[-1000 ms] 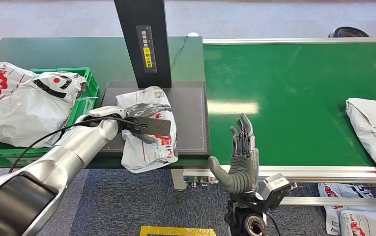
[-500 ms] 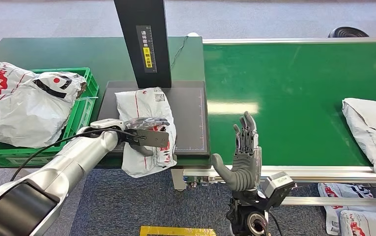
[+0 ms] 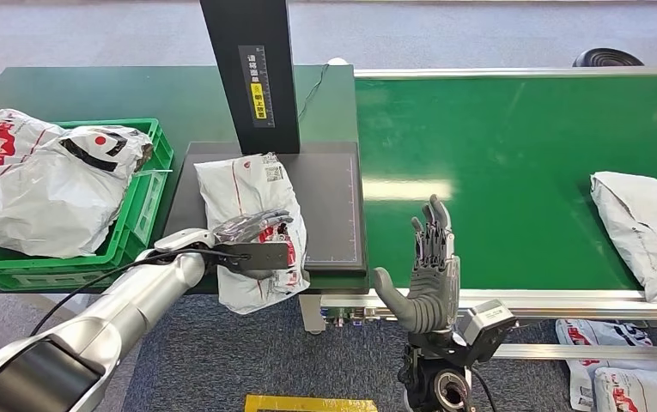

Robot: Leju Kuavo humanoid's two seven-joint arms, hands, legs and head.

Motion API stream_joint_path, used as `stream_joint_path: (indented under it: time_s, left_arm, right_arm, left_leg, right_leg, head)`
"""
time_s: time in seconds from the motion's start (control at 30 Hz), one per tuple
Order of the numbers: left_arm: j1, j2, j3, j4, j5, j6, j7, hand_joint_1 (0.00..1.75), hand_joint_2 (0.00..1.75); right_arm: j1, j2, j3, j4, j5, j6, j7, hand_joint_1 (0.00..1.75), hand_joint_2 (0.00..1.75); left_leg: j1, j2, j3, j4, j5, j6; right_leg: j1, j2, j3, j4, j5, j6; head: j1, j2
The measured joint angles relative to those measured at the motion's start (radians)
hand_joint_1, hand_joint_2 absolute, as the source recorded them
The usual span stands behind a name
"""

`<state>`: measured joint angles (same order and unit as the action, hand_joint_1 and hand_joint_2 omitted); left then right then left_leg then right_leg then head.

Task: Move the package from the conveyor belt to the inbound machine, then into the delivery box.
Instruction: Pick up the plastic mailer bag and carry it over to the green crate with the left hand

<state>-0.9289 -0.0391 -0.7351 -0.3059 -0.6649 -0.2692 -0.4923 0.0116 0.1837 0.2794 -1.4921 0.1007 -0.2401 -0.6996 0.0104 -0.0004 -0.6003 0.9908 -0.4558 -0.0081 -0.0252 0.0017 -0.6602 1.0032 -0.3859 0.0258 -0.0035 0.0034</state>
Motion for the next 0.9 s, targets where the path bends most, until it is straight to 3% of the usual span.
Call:
stream_joint_path:
  time_s: [0.57, 0.73, 0.83, 0.9]
  left_arm:
    - [0.005, -0.003, 0.013, 0.0, -0.011, 0.043, -0.001, 1.75, 1.75]
    - [0.019, -0.007, 0.043, -0.002, 0.039, 0.182, 0.035, 1.75, 1.75]
    - [0.031, -0.013, 0.123, -0.015, 0.161, 0.303, 0.041, 1.75, 1.75]
    - [0.033, -0.016, 0.194, -0.033, 0.241, 0.333, 0.026, 1.75, 1.75]
  right_arm:
    - [0.0, 0.0, -0.008, 0.009, 0.009, 0.001, 0.0, 0.0, 1.75]
    - [0.007, 0.009, -0.013, 0.009, 0.025, 0.003, 0.0, 0.0, 1.75]
    - [0.016, 0.014, -0.018, 0.009, 0.032, 0.003, 0.0, 0.0, 1.75]
    - [0.018, 0.016, -0.019, 0.01, 0.032, 0.003, 0.0, 0.0, 1.75]
  left_leg:
    - [0.0, 0.0, 0.002, 0.0, 0.0, 0.0]
    - [0.0, 0.0, 0.002, 0.0, 0.0, 0.0]
    - [0.0, 0.0, 0.001, 0.0, 0.0, 0.0]
    - [0.0, 0.0, 0.0, 0.0, 0.001, 0.0]
  right_leg:
    - [0.0, 0.0, 0.002, 0.0, 0.0, 0.0]
    - [0.0, 0.0, 0.001, 0.0, 0.0, 0.0]
    - [0.0, 0.0, 0.0, 0.0, 0.0, 0.0]
    - [0.0, 0.0, 0.0, 0.0, 0.0, 0.0]
  head:
    - [0.0, 0.0]
    - [0.0, 0.0]
    - [0.0, 0.0]
    - [0.0, 0.0]
